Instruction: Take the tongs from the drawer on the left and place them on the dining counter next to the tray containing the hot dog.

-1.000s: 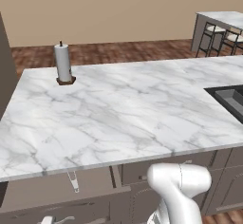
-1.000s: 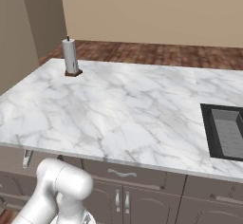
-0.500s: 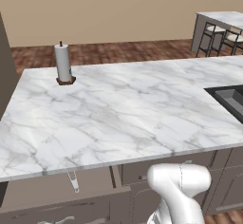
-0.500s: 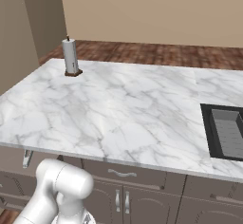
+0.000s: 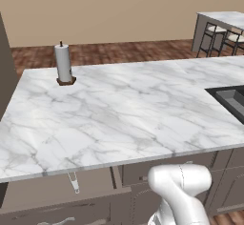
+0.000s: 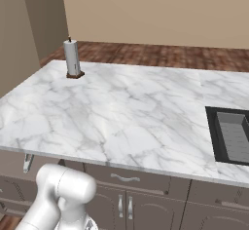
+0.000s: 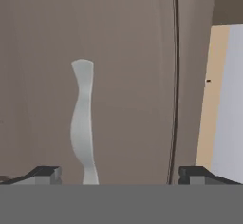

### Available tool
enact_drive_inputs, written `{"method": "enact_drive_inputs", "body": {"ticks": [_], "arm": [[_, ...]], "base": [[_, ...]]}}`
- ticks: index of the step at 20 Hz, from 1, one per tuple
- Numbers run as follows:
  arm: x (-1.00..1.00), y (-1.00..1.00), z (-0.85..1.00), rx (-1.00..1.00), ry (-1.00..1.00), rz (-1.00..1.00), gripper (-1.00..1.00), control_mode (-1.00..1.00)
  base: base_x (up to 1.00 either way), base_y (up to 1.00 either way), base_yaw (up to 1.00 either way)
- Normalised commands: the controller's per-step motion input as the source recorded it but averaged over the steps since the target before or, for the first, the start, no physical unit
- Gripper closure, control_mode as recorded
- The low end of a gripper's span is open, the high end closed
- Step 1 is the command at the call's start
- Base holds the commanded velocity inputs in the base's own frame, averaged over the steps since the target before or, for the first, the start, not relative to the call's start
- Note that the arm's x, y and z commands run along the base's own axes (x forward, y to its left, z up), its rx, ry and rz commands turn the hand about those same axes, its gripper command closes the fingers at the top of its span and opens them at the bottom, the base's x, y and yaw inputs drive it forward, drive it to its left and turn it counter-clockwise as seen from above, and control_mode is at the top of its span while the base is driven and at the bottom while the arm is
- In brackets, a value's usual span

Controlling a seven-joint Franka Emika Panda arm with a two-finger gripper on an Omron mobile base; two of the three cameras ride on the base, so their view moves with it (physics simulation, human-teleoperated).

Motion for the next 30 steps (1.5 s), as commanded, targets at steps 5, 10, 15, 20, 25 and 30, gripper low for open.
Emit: {"method": "enact_drive_inputs", "body": {"ticks": [5, 10, 15, 20, 25, 30], "arm": [[-0.18, 0.00, 0.32, 0.00, 0.00, 0.00, -1.00, -1.00], [-0.32, 0.00, 0.23, 0.00, 0.00, 0.00, -1.00, -1.00], [-0.25, 0.00, 0.20, 0.00, 0.00, 0.00, -1.00, -1.00], [-0.14, 0.00, 0.20, 0.00, 0.00, 0.00, -1.00, -1.00], [-0.03, 0.00, 0.20, 0.00, 0.03, 0.00, -1.00, -1.00], [-0.04, 0.00, 0.12, 0.00, 0.05, 0.00, -1.00, -1.00]], "base": [[0.00, 0.00, 0.00], [0.00, 0.00, 0.00], [0.00, 0.00, 0.00], [0.00, 0.00, 0.00], [0.00, 0.00, 0.00], [0.00, 0.00, 0.00]]}}
